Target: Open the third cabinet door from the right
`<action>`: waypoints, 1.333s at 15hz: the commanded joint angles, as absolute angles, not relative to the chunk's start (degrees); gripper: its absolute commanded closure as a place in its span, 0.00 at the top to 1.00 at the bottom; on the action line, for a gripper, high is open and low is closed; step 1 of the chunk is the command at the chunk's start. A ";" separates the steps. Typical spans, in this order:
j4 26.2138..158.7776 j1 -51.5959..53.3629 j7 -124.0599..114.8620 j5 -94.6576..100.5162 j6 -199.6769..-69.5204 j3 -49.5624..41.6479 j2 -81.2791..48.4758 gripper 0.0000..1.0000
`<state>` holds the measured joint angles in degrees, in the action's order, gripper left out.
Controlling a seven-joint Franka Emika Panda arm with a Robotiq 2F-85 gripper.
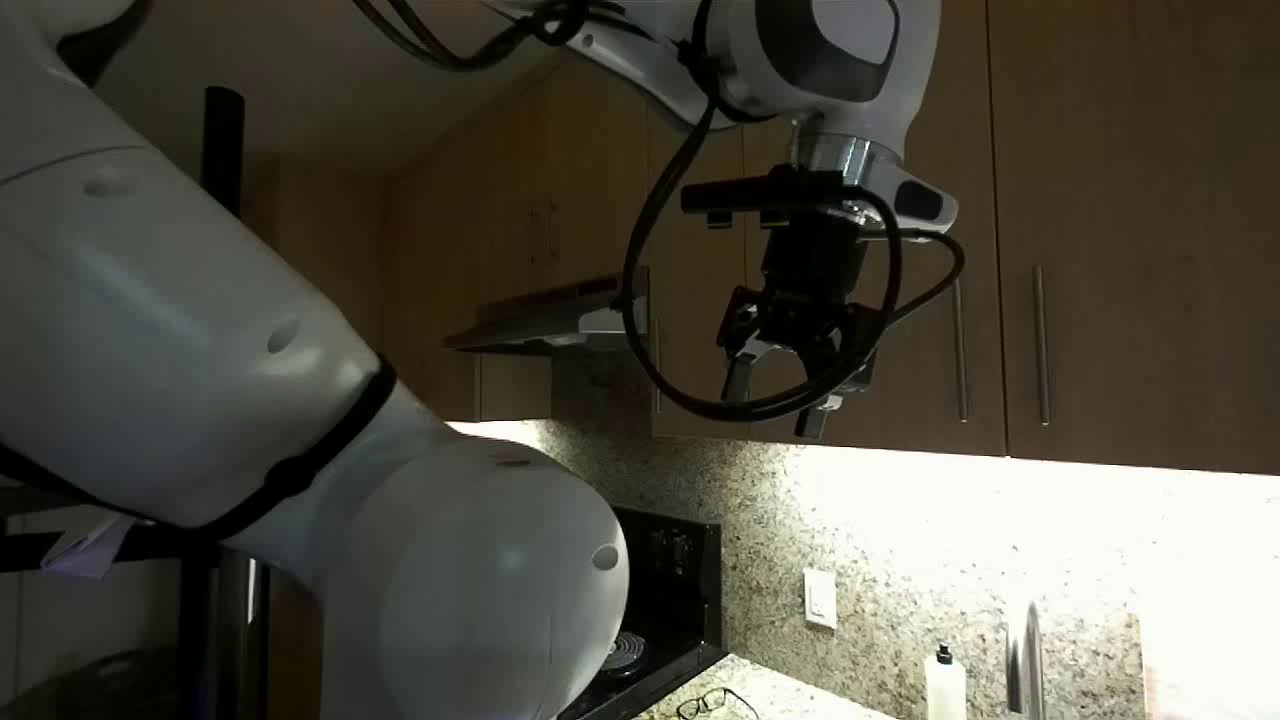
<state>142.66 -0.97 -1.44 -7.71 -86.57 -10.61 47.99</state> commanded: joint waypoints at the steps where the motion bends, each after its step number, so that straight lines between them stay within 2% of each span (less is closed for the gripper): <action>1: 142.50 -3.12 -0.17 -8.64 -86.27 -9.15 47.62 1.00; 20: 141.99 -3.74 -1.27 -8.28 -88.61 -7.73 47.20 1.00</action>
<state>142.65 -1.75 -1.44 -7.71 -86.85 -9.91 47.99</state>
